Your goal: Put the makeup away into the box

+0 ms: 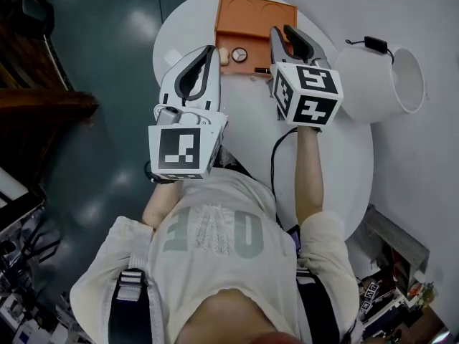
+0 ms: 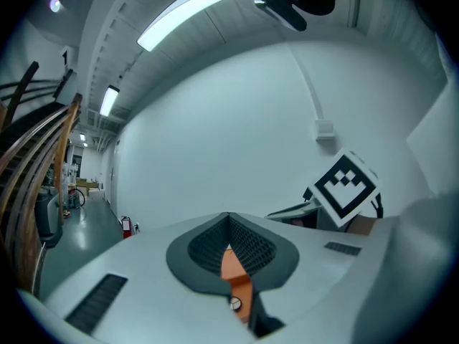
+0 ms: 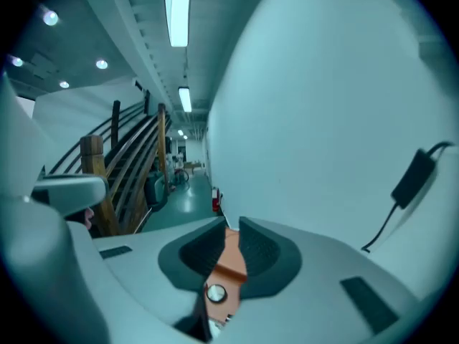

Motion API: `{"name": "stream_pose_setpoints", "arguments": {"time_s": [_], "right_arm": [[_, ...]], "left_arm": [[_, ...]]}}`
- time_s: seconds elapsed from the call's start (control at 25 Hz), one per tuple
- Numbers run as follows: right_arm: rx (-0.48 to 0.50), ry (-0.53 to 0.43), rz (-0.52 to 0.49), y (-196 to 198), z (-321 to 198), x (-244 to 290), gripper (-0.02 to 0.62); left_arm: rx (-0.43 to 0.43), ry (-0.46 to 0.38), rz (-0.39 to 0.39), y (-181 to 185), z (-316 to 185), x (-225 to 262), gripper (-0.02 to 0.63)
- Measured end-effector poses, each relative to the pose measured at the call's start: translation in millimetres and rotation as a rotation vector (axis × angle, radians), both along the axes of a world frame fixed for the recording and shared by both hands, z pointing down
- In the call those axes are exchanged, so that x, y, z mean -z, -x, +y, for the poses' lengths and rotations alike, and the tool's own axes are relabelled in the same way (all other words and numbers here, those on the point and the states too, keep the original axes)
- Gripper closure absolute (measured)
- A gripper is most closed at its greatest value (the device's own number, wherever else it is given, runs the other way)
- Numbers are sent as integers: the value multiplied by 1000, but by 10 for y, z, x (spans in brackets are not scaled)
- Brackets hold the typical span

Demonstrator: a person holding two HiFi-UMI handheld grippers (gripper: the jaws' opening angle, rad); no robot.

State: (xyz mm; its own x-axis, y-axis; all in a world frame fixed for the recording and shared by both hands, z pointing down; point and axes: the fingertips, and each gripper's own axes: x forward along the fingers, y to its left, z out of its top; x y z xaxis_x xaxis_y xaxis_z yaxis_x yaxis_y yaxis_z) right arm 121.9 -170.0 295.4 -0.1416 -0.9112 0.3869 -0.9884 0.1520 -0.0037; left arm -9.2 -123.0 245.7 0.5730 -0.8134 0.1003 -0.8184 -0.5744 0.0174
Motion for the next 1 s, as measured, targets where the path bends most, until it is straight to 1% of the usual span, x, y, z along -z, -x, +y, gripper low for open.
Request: {"name": "stream_pose_setpoints", "arguments": {"time_s": [0.04,0.08,0.24,0.4,0.48,0.6,0.84,1.0], "right_arm": [[-20,-57,-18,-7,86,183,562],[-36,-109,-32,-10,179,346,589],[-73,-271,-59,33,584,798,591],[-109,-381,-45,75,940,1043,591],[-123,-409,-40,94,1071,1097,591],[-130,-419,-43,122,1193,1122,591],[-120,-422,-53,192,1269,1132,591],[-110,-425,-28,244,1295,1133,591]], "left_arm": [[-5,-12,5,0,35,59,598],[-9,-21,11,0,69,118,598],[-21,-56,38,1,204,340,598],[-37,-100,68,-3,304,537,598],[-49,-132,88,-4,350,628,598],[-55,-156,96,16,408,705,598],[-46,-168,102,75,482,768,598],[-40,-172,104,94,510,777,598]]}}
